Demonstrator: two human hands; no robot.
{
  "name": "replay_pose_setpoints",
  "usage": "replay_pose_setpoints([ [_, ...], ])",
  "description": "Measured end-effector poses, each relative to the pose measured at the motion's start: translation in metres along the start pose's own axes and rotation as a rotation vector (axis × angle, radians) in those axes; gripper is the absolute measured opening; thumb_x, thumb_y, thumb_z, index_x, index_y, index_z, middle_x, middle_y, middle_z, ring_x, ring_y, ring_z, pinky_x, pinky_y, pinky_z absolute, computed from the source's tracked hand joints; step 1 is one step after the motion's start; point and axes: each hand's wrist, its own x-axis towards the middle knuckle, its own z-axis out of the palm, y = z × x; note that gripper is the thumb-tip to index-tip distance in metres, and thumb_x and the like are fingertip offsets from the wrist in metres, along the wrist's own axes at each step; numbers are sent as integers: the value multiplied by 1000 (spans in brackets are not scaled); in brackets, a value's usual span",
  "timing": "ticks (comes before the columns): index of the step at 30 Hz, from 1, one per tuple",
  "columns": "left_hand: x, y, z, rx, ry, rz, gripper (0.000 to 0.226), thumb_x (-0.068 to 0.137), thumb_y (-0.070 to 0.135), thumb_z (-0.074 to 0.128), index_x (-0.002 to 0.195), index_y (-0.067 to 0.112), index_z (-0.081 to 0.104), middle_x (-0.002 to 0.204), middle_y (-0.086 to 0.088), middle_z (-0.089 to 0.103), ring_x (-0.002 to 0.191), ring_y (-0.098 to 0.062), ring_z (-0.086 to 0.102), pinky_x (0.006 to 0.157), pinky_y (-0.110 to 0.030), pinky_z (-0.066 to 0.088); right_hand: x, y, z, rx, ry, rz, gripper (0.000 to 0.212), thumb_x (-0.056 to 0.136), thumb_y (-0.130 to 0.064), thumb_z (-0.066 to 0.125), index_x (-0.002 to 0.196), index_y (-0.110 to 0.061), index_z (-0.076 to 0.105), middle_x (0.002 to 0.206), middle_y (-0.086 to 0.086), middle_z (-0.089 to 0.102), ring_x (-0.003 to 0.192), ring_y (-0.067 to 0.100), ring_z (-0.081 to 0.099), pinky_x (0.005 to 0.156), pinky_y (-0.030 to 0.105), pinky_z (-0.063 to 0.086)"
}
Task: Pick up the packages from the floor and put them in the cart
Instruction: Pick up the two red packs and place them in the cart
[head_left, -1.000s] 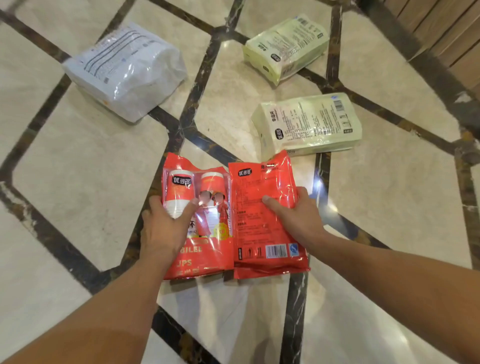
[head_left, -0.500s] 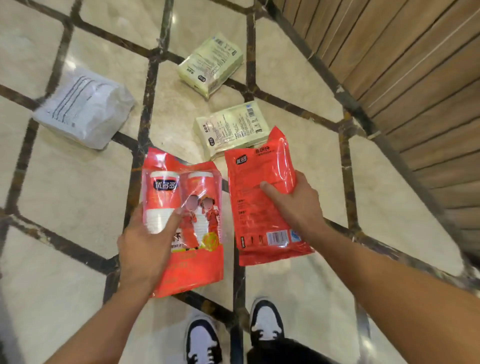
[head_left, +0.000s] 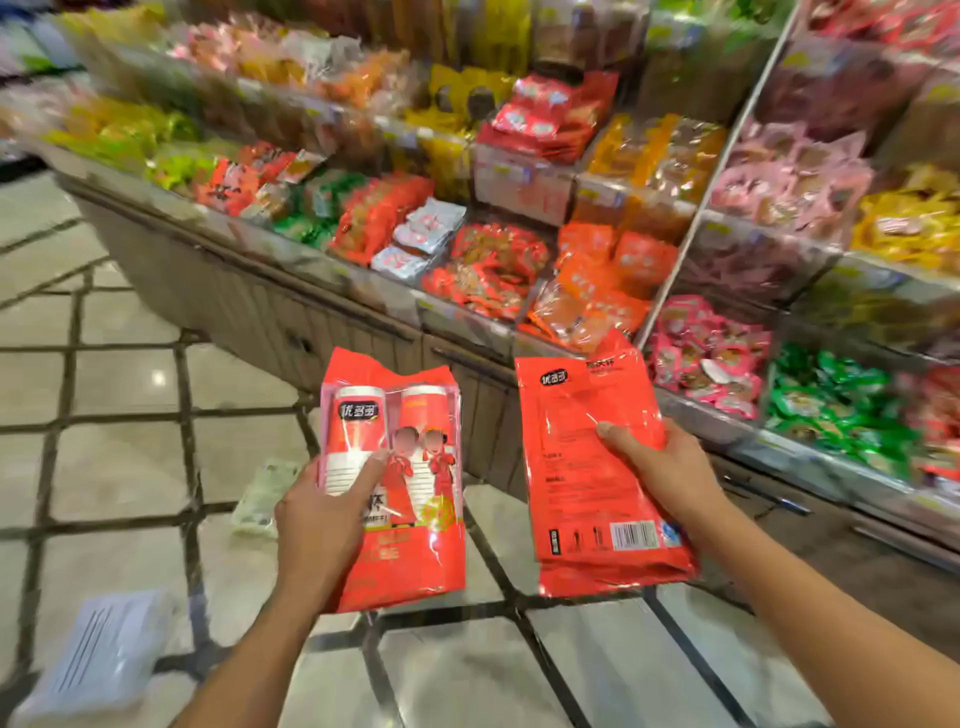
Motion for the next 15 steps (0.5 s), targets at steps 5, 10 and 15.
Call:
replay_pose_setpoints([
  [5,-31,165,33,-37,-243,308,38,89,52,74,98,15,73,81,-3,68,83,-27,60,69,-34,40,-73,-58,-166,152,334,-65,32,80,-51,85,86,-21,75,87,-7,79,77,8,74,82,24,61],
  [10,-110,286,73,-125,-479,625,31,91,47,73,94,16,69,86,-6,63,84,-23,57,73,-34,35,-184,-57,-286,307,673,-88,49,71,-54,88,102,-16,78,82,-8,81,76,8,78,77,32,64],
  [15,-239,367,117,-167,-722,793,71,77,72,70,101,5,72,96,-23,69,96,-38,65,74,-35,35,-317,-14,-382,395,957,-81,15,90,-33,81,91,-20,73,73,-9,76,50,-6,68,46,12,51],
])
